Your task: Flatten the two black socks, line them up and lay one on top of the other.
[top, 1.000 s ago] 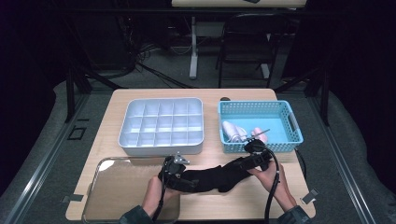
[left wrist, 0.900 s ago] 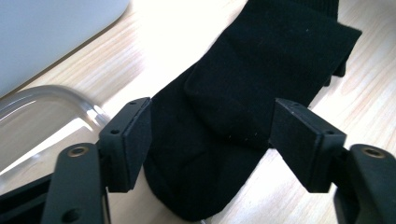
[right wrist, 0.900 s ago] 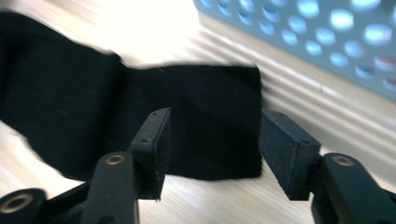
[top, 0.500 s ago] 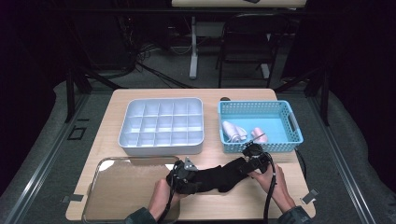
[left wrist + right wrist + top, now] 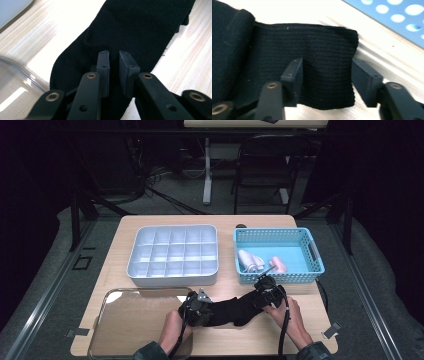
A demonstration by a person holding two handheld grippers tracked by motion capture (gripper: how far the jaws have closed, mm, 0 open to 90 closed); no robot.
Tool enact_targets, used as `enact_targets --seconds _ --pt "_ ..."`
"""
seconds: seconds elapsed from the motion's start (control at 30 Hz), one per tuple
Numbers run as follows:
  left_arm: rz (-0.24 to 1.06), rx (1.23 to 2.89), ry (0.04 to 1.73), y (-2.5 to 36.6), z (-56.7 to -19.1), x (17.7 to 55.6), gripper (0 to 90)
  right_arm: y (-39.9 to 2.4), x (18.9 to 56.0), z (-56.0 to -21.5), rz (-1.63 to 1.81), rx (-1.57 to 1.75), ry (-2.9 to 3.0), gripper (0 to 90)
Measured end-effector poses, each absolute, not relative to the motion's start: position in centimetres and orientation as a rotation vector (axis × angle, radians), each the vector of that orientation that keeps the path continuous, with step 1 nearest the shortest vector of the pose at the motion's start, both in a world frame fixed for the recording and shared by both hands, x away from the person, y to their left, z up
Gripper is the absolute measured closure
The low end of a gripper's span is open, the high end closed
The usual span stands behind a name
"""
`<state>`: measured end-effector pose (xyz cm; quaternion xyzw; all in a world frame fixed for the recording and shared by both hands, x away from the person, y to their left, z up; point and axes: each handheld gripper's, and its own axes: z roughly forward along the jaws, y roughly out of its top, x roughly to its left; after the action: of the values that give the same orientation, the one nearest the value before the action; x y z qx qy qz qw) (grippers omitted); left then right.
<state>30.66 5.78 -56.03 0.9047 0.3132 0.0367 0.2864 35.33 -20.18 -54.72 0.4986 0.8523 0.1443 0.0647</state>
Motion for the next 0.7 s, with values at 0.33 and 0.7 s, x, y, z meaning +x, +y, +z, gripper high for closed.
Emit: enact_targets --seconds 0.33,0.7 --pt "0.117 2.432 0.818 5.68 -55.99 30.76 84.3 -20.15 35.32 -54.73 0.497 1.527 2.612 67.5" --pt "0.117 2.342 0.824 6.35 -55.29 30.78 85.8 -20.67 35.29 -54.07 0.513 1.548 2.607 70.4"
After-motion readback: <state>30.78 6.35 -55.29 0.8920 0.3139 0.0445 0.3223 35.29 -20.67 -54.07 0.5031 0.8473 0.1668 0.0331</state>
